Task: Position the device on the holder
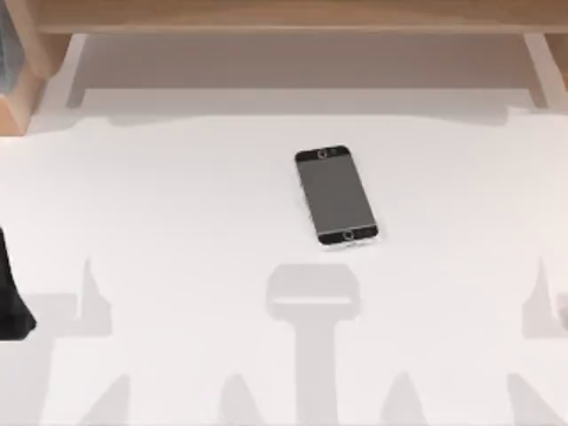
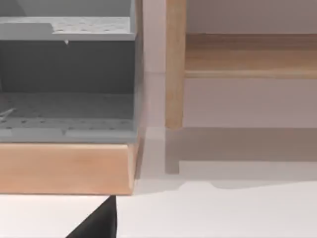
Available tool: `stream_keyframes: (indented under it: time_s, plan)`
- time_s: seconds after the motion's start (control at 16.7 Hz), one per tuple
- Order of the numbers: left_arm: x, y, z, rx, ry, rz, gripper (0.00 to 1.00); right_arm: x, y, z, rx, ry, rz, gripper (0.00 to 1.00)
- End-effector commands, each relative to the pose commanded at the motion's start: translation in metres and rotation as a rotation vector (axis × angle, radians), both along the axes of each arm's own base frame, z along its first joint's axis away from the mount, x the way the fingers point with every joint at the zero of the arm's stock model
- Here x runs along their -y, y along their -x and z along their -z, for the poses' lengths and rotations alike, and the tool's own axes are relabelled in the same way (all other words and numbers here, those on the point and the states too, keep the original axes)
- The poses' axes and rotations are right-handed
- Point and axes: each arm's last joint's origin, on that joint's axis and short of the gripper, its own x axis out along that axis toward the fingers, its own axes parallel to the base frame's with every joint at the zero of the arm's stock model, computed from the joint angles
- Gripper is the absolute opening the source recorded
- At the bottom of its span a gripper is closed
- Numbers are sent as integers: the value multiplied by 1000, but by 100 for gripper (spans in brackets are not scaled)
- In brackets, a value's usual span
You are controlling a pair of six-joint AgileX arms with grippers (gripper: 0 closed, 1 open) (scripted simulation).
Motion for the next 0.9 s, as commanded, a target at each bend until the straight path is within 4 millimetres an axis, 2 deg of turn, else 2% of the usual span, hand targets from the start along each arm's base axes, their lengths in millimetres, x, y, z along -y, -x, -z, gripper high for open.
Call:
stream_keyframes:
  time_s: [0.3,0.54,0.72,0.9]
  plan:
    - [0,0,0,0,0,0,100,-2,-1,-9,-35,-10,-25,100]
    - [0,0,0,0,0,0,100,-10,-7,-40,-185,-42,-101,100]
    - [0,0,0,0,0,0,100,-21,-25,-68,-376,-65,-159,100]
    - [0,0,0,0,0,0,100,-38,-57,-91,-624,-67,-197,100]
